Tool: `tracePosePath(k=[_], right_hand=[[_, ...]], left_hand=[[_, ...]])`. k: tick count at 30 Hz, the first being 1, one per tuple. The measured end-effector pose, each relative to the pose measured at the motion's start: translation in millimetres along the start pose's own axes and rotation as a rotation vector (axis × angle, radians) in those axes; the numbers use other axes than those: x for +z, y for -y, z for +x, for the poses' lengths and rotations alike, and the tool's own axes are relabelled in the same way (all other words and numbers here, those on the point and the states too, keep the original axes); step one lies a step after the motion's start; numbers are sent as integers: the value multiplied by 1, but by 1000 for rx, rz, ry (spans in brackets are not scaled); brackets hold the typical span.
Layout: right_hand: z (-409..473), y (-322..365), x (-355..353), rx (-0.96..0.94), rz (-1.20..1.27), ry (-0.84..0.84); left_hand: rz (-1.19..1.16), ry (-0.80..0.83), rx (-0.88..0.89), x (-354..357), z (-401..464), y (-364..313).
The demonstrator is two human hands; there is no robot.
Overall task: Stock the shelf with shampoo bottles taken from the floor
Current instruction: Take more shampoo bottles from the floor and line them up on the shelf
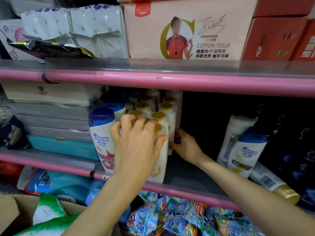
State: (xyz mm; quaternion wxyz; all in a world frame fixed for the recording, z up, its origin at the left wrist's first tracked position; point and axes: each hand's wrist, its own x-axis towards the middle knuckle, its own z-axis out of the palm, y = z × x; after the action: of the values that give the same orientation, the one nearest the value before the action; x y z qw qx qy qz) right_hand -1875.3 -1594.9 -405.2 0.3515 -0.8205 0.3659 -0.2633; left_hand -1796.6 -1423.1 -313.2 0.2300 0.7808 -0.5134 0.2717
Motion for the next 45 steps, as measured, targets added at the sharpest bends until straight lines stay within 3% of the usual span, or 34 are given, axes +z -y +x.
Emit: tracePosePath(k=[4,6,8,11,14,17,23,30,35,45], right_hand=[[-33,17,-33,-13,-197,-61],[-56,29,-62,-142,-302,-164],[-78,40,-96,-272,-393,-254],[-101,43,-143,-333,-590,-403],[-111,27,-170,-151,-719,-445],[-111,11,-180,75,-568,-310],[-114,-2,-176,117,-307,-274],[-121,9,-149,35,-139,-294],[-113,32,-109,-96,-190,-277],[-96,56,-70,-198,-209,-215]], left_hand=[[-63,-149,48,0,-8,-5],[-135,-290,135,0,-13,-18],[-244,-321,194,2,-18,-39],[-467,-158,171,10,-26,-76],[-692,155,22,25,-37,-104],[-775,333,-117,42,-49,-120],[-745,497,-254,58,-74,-129],[-686,387,-439,60,-95,-115],[-609,296,-612,65,-112,-96],[-494,296,-708,79,-113,-82]])
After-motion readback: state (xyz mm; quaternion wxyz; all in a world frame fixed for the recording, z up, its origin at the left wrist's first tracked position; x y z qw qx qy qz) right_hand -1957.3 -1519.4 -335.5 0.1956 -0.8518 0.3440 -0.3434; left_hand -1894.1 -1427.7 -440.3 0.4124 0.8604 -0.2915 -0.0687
